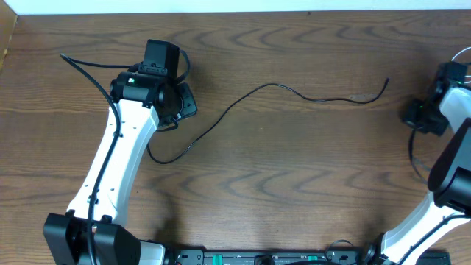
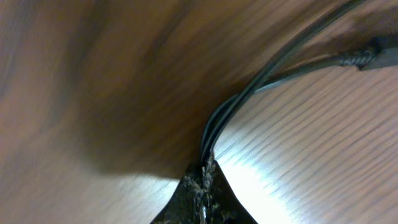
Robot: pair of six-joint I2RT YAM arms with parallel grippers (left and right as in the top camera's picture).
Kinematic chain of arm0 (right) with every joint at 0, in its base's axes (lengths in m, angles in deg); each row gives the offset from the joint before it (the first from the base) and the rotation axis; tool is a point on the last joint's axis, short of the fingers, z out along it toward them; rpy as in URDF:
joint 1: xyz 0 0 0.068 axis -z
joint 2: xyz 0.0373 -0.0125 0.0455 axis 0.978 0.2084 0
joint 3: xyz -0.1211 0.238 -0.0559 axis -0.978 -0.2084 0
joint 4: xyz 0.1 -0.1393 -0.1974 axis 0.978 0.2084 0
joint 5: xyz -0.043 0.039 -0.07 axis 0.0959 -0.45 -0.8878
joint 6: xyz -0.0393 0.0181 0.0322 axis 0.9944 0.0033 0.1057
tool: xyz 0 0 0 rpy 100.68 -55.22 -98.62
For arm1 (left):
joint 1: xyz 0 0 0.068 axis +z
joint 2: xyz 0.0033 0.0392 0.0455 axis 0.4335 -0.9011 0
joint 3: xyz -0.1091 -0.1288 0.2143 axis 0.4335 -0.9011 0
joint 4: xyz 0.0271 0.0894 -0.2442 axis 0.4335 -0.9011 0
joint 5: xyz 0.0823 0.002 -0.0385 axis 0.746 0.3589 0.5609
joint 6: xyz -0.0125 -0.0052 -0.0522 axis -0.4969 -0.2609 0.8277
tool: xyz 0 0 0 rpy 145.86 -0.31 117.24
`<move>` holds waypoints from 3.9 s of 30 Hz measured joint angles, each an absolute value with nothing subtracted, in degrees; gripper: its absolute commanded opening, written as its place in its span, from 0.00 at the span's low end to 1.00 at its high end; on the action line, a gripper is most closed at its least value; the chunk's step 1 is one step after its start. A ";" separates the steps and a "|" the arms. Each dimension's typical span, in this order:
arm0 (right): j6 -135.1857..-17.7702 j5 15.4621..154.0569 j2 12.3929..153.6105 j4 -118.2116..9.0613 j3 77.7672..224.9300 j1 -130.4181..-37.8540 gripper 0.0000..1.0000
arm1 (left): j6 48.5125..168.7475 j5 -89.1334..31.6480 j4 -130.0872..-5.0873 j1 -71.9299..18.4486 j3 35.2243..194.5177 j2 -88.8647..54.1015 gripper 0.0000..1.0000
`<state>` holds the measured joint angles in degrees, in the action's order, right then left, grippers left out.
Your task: Untangle cables
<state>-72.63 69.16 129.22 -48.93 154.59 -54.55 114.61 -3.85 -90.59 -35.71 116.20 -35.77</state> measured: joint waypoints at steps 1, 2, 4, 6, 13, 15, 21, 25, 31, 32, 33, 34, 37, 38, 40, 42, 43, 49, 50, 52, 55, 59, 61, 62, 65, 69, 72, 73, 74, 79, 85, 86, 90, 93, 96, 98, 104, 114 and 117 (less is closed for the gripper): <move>-74.01 68.71 129.22 -51.46 154.31 -53.44 0.01 | 114.61 -3.83 -90.61 -35.71 116.20 -35.77 0.43; -74.79 68.49 129.26 -53.14 154.09 -52.65 0.01 | 114.61 -3.83 -90.59 -35.71 116.20 -35.77 0.43; -77.09 68.01 129.61 -57.19 153.74 -50.20 0.01 | 114.61 -3.83 -90.59 -35.71 116.20 -35.77 0.43; -79.21 68.90 130.14 -63.20 153.09 -47.60 0.01 | 114.61 -3.85 -90.59 -35.71 116.20 -35.77 0.43; -83.69 83.63 131.75 -80.31 152.17 -39.82 0.19 | 114.85 -3.85 -89.54 -35.71 116.20 -35.77 0.43; -84.76 85.99 131.75 -80.99 152.21 -39.60 0.45 | 115.29 -3.85 -89.37 -35.71 116.20 -35.77 0.43; -86.07 95.63 131.10 -78.45 152.21 -39.67 0.88 | 116.07 -3.83 -89.26 -35.71 116.20 -35.77 0.44; -86.49 101.49 126.51 -74.48 152.19 -40.28 0.98 | 114.54 -3.85 -88.78 -35.71 116.20 -35.77 0.44; -84.57 105.38 112.65 -67.39 152.45 -46.09 0.99 | 104.60 -7.26 -87.12 -35.71 116.20 -36.06 0.50; -83.89 105.69 110.97 -66.19 152.56 -47.69 0.99 | 102.78 -7.96 -87.20 -35.71 116.20 -36.41 0.51; -83.34 105.97 109.63 -64.97 152.67 -49.18 0.99 | 100.90 -8.72 -87.47 -35.71 116.20 -36.91 0.51; -82.71 106.37 108.52 -63.68 152.71 -50.86 0.99 | 99.18 -9.22 -87.75 -35.73 116.20 -37.52 0.51; -80.89 106.98 107.45 -59.37 152.76 -55.49 0.99 | 93.78 -10.03 -89.15 -35.73 116.20 -40.45 0.53; -80.24 107.02 107.47 -57.93 152.74 -56.89 0.99 | 92.47 -10.03 -89.28 -35.73 116.20 -41.59 0.54; -78.79 107.09 107.58 -55.20 152.74 -59.21 0.99 | 90.28 -9.79 -89.30 -35.73 116.20 -44.21 0.54; -77.46 107.09 107.58 -53.43 152.74 -60.87 0.99 | 88.77 -9.62 -89.32 -35.73 116.20 -47.05 0.54; -76.63 106.93 107.58 -52.25 152.74 -61.61 0.99 | 88.36 -9.55 -89.28 -35.73 116.20 -48.32 0.54; -73.77 106.74 107.58 -47.59 152.74 -63.56 0.99 | 86.04 -10.25 -89.50 -35.71 116.20 -54.99 0.54; -73.48 106.71 107.58 -47.24 152.74 -63.60 0.99 | 85.60 -11.17 -89.54 -35.71 116.20 -55.84 0.54; -72.92 106.69 107.58 -46.28 152.74 -63.71 0.99 | 84.95 -13.16 -89.54 -35.71 116.20 -57.22 0.53; -72.11 106.69 107.58 -45.47 152.74 -64.02 0.99 | 84.23 -15.50 -89.54 -35.78 116.20 -59.73 0.48; -71.21 106.69 107.58 -44.51 152.74 -64.52 0.99 | 83.68 -16.70 -89.54 -35.78 116.20 -63.18 0.19; -70.82 106.67 107.58 -44.18 152.74 -64.72 0.99 | 83.40 -17.11 -89.54 -35.78 116.20 -64.06 0.11; -70.64 106.67 107.58 -43.88 152.74 -64.87 0.99 | 83.55 -17.40 -89.83 -35.78 116.20 -64.14 0.08; -70.40 106.76 107.58 -42.67 152.74 -65.59 0.99 | 83.33 -18.14 -93.13 -35.78 116.53 -63.99 0.08; -70.10 108.03 107.60 -41.30 152.74 -67.05 0.99 | 83.51 -20.87 -94.94 -36.63 116.71 -59.66 0.07; -69.94 111.83 107.60 -41.54 152.74 -67.95 0.97 | 83.55 -21.88 -92.54 -39.06 116.90 -51.71 0.08; -69.92 113.62 107.60 -42.02 152.74 -68.17 0.97 | 83.53 -22.08 -91.51 -40.41 117.17 -48.28 0.08; -69.88 115.87 107.60 -42.83 152.74 -68.48 0.96 | 83.55 -22.32 -90.72 -41.77 117.54 -45.15 0.08; -74.31 125.42 107.60 -47.94 152.74 -70.11 0.98 | 83.53 -23.54 -86.53 -48.76 119.61 -33.30 0.08; -89.94 128.77 107.60 -51.66 152.74 -74.84 0.99 | 83.53 -23.74 -83.93 -53.02 119.68 -32.23 0.08; -90.99 128.86 107.60 -51.94 152.74 -75.23 0.99 | 83.53 -23.74 -83.68 -53.48 119.66 -32.76 0.08; -100.11 128.94 107.67 -55.50 152.71 -79.05 0.99 | 83.53 -23.74 -82.48 -53.77 119.66 -33.98 0.08; -105.98 128.79 108.41 -60.57 152.71 -81.81 0.99 | 83.53 -23.72 -82.22 -53.77 119.66 -34.05 0.08; -111.38 128.20 109.92 -64.64 152.71 -84.91 0.99 | 83.53 -23.74 -82.15 -53.77 119.66 -34.05 0.08; -115.06 127.98 111.58 -68.18 152.71 -86.88 0.99 | 83.53 -23.72 -82.15 -53.77 119.66 -34.05 0.08; -123.95 128.77 119.19 -76.73 152.71 -91.27 0.99 | 83.53 -23.74 -82.02 -53.77 119.66 -34.05 0.08; -129.87 130.58 126.86 -82.83 152.71 -94.92 0.85 | 83.53 -23.72 -82.00 -53.77 119.66 -34.05 0.08; -129.50 130.80 126.95 -82.96 152.71 -94.92 0.82 | 83.53 -23.32 -82.02 -53.77 119.66 -34.05 0.08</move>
<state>-129.50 130.80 126.95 -82.96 152.71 -94.92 83.53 -23.32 -82.02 -53.77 119.66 -34.05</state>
